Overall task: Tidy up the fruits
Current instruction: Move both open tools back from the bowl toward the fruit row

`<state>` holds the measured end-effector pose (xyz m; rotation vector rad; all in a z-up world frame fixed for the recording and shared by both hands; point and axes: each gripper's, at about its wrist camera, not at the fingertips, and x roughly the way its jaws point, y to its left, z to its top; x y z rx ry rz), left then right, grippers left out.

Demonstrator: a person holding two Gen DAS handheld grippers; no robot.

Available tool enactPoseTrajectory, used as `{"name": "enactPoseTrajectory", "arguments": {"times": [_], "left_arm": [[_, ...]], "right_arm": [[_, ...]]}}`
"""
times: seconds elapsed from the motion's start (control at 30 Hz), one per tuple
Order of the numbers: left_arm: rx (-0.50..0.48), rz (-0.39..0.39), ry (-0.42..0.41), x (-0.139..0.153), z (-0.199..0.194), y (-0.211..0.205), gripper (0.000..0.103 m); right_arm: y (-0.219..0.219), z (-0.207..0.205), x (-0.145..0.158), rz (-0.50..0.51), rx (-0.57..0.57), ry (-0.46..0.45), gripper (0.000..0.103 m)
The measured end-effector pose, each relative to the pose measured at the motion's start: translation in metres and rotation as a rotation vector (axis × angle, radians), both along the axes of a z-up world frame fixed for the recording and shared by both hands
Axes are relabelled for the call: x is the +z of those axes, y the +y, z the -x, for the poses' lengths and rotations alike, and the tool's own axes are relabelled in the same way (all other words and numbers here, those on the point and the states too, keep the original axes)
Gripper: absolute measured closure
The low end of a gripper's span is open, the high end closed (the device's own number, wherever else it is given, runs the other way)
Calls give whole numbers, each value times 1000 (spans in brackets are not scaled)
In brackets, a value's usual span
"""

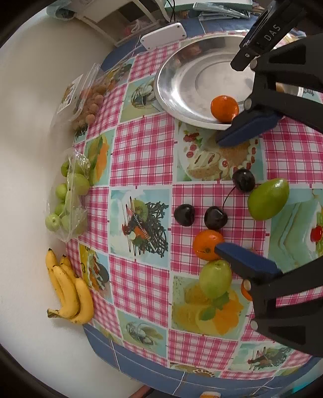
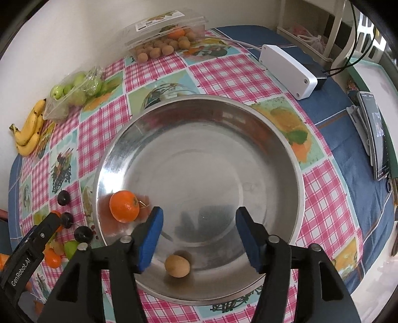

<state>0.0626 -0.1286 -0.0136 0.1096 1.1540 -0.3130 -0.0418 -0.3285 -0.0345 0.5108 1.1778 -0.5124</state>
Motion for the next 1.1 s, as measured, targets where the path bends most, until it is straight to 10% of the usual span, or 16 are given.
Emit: {"name": "enactPoseTrajectory", "arguments": {"times": [0.53, 1.1], "left_arm": [[36, -74, -56, -3, -2, 5, 0], [96, -64, -49, 5, -16, 47, 0]], "right_arm": [[5, -3, -2, 21, 29, -9, 0], [4, -4, -2, 19, 32, -8, 0]]}}
